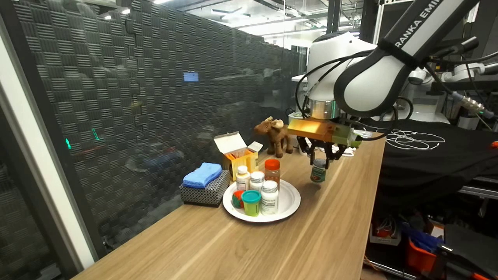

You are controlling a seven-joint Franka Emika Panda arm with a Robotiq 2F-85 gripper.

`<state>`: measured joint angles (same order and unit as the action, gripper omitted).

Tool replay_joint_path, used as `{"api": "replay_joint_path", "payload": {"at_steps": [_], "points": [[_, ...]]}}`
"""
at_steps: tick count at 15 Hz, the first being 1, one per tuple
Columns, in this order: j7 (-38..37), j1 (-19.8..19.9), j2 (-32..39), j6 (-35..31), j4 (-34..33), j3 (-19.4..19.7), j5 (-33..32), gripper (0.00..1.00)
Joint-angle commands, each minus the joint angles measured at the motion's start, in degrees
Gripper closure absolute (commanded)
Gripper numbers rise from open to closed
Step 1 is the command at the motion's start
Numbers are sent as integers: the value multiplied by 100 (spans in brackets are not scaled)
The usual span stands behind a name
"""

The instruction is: Pick up all the objects surrounding the white plate and arrange them on the plate

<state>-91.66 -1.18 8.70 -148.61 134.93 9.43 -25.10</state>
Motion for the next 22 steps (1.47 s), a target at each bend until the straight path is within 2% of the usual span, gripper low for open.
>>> {"api": "replay_joint_path", "payload": {"at_steps": [1, 4, 9, 17, 22], "points": [[-633, -376, -582, 482, 120, -161, -932, 82], [-664, -435, -687, 712, 47, -552, -1189, 82], [-154, -372, -378, 325, -36, -922, -772, 82], [858, -443, 158, -424, -136, -918, 80, 82], [1239, -522, 327, -440, -311, -874, 332, 82]]}}
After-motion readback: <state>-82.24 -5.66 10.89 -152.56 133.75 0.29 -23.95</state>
